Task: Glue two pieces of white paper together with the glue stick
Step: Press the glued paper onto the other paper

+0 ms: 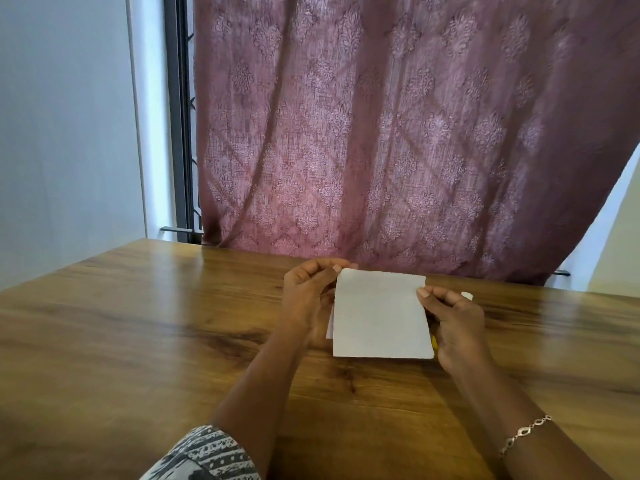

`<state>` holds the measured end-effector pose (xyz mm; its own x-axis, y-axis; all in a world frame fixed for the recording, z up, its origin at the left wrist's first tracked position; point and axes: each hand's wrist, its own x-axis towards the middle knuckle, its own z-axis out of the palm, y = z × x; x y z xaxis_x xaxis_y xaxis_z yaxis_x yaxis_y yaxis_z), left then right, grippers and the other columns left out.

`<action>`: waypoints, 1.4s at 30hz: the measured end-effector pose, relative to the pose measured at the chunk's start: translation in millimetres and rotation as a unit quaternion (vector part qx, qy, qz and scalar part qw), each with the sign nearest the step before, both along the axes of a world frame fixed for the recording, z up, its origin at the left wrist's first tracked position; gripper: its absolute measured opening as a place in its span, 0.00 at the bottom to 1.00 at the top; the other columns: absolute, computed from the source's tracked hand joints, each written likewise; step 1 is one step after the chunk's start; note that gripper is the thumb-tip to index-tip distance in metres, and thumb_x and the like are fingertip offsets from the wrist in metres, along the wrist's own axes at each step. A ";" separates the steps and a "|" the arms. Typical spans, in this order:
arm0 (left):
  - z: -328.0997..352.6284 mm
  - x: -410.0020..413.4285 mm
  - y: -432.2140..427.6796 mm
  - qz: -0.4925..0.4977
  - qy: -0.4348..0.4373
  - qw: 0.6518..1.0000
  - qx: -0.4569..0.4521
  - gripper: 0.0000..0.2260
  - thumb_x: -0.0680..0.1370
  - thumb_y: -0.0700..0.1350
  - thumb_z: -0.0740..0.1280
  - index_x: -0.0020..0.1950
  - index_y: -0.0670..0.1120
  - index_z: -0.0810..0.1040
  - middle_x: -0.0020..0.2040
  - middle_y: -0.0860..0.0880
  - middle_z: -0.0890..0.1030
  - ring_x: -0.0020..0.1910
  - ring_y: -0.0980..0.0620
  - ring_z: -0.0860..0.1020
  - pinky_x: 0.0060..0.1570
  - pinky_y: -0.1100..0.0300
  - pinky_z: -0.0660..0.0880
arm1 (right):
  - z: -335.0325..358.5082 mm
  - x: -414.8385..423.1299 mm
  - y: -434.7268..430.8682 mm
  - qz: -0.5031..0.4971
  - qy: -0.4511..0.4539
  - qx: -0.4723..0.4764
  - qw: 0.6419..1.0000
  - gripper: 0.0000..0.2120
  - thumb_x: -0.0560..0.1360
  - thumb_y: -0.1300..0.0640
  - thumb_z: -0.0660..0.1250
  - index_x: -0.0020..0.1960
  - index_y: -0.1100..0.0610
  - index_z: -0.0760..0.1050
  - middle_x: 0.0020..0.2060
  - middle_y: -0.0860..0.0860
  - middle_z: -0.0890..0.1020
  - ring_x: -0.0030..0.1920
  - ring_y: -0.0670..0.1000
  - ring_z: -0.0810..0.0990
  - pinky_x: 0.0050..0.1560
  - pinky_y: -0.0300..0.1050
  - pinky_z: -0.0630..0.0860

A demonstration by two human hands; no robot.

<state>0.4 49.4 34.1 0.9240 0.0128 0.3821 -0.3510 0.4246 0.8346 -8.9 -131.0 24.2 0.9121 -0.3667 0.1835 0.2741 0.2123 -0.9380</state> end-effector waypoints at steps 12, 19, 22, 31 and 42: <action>-0.3 -0.4 8.5 0.011 0.009 0.998 0.058 0.08 0.74 0.37 0.66 0.36 0.44 0.81 0.31 0.51 0.84 0.33 0.56 0.82 0.34 0.64 0.79 | -2.3 2.8 -4.0 -0.009 -0.005 -0.016 1.000 0.04 0.70 0.67 0.67 0.40 0.59 0.77 0.38 0.52 0.80 0.39 0.49 0.78 0.41 0.42 0.75; -1.1 2.0 12.9 0.019 0.026 0.996 0.088 0.07 0.74 0.37 0.67 0.36 0.43 0.81 0.32 0.50 0.84 0.33 0.55 0.82 0.35 0.62 0.80 | -2.8 4.0 -5.6 -0.001 -0.005 -0.023 1.000 0.06 0.71 0.66 0.67 0.38 0.57 0.77 0.38 0.52 0.80 0.39 0.50 0.78 0.41 0.44 0.78; -2.3 4.2 14.0 0.023 0.035 0.995 0.091 0.07 0.73 0.37 0.67 0.36 0.43 0.81 0.32 0.50 0.84 0.32 0.54 0.82 0.34 0.62 0.80 | -3.7 4.4 -7.4 0.005 0.000 -0.029 1.000 0.06 0.71 0.66 0.67 0.37 0.57 0.76 0.38 0.53 0.81 0.39 0.52 0.78 0.41 0.46 0.77; -0.8 6.3 17.5 0.016 0.054 0.996 0.072 0.09 0.72 0.36 0.68 0.33 0.44 0.82 0.31 0.49 0.84 0.31 0.54 0.81 0.33 0.62 0.80 | -0.8 3.3 -10.4 0.039 0.029 -0.049 0.998 0.04 0.72 0.65 0.66 0.40 0.58 0.77 0.40 0.53 0.81 0.41 0.51 0.78 0.38 0.46 0.74; -4.9 9.3 13.5 0.014 0.054 0.996 0.066 0.07 0.73 0.36 0.67 0.35 0.43 0.81 0.31 0.48 0.84 0.31 0.53 0.81 0.34 0.61 0.80 | 0.6 1.4 -6.6 0.007 0.022 -0.008 1.000 0.03 0.71 0.66 0.67 0.40 0.60 0.77 0.39 0.53 0.81 0.40 0.51 0.78 0.40 0.45 0.76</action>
